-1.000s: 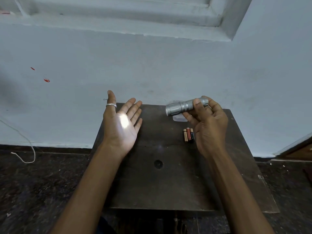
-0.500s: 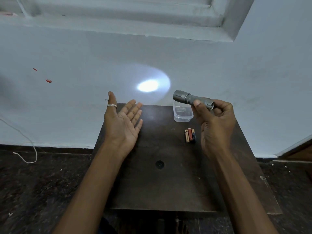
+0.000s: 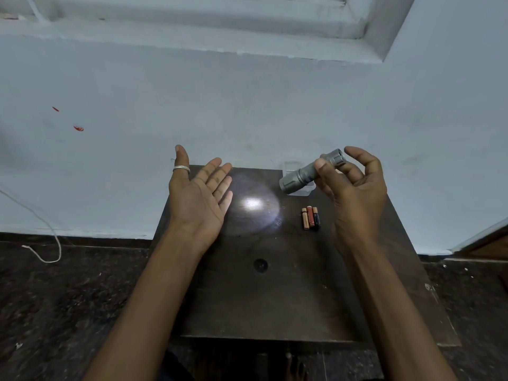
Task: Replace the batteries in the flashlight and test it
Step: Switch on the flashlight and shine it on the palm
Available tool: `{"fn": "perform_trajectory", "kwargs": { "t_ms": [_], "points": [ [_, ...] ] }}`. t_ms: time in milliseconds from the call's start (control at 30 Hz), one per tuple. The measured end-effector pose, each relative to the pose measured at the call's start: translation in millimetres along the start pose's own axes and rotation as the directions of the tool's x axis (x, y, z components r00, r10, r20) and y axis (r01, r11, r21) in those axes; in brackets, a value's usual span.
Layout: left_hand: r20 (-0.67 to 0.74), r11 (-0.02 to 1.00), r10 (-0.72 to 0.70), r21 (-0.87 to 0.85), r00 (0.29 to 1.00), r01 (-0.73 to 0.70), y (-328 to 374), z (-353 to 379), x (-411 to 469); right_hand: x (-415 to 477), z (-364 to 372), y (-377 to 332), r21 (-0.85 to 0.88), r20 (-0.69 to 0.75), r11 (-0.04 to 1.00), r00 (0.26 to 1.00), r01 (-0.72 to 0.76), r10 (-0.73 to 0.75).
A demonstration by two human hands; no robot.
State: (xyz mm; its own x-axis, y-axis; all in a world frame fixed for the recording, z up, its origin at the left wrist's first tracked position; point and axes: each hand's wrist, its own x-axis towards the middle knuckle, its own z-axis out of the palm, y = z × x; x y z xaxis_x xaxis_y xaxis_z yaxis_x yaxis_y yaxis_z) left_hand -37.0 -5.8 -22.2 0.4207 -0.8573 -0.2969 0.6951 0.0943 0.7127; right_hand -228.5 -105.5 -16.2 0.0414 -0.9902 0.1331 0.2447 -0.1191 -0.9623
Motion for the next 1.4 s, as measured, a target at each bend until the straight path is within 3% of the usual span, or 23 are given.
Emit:
{"fn": "perform_trajectory", "kwargs": {
  "t_ms": [567,1133,1400],
  "points": [
    [0.034,1.000,0.007,-0.009,0.999,-0.007,-1.1,-0.7,2.1,5.9,1.8,4.0,0.266,-0.033,0.962,0.997,-0.061,0.072],
    [0.039,0.998,-0.009,-0.055,0.999,0.011,2.1,1.2,-0.9,3.0,5.1,1.2,0.209,-0.028,0.978,0.999,-0.025,0.032],
    [0.045,1.000,-0.005,-0.024,0.999,0.006,2.3,-3.8,-1.6,3.1,4.4,1.7,0.258,-0.045,0.963,0.995,-0.073,0.087]
  ]
}}
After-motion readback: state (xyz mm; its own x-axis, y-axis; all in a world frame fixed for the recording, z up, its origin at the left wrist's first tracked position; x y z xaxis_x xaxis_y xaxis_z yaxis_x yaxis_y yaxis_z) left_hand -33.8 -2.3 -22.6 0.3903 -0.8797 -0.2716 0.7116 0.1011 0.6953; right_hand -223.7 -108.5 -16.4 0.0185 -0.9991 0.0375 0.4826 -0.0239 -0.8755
